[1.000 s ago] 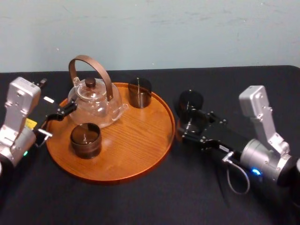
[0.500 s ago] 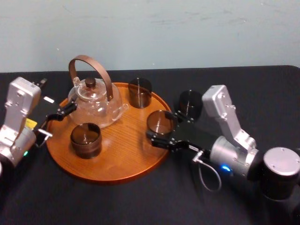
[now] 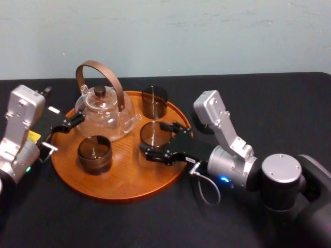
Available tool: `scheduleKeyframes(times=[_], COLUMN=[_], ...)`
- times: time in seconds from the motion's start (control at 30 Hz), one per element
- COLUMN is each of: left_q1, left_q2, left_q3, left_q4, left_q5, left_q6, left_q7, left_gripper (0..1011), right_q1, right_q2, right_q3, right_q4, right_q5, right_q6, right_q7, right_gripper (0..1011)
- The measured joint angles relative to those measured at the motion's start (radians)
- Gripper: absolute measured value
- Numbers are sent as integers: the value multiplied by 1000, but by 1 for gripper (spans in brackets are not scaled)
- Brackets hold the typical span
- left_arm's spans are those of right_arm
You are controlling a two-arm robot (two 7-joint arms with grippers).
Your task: Pick up the glass from the table and place it on the tray.
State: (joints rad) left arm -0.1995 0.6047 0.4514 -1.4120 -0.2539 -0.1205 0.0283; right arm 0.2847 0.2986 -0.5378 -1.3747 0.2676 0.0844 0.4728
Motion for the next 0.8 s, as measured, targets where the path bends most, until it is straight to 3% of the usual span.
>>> scheduleKeyframes(times=[0.8], left_q1=[0], left_q2=[0], left_q3=[0], left_q4=[0], left_q5=[0], left_q6=[0], left_q7=[0], left_gripper=[1001], right_q1=[32], right_q2=[-43], right_q3=[-41], right_q4=[94], right_q5=[27], right_q6=[8], right_q7=[42], right_gripper=[905])
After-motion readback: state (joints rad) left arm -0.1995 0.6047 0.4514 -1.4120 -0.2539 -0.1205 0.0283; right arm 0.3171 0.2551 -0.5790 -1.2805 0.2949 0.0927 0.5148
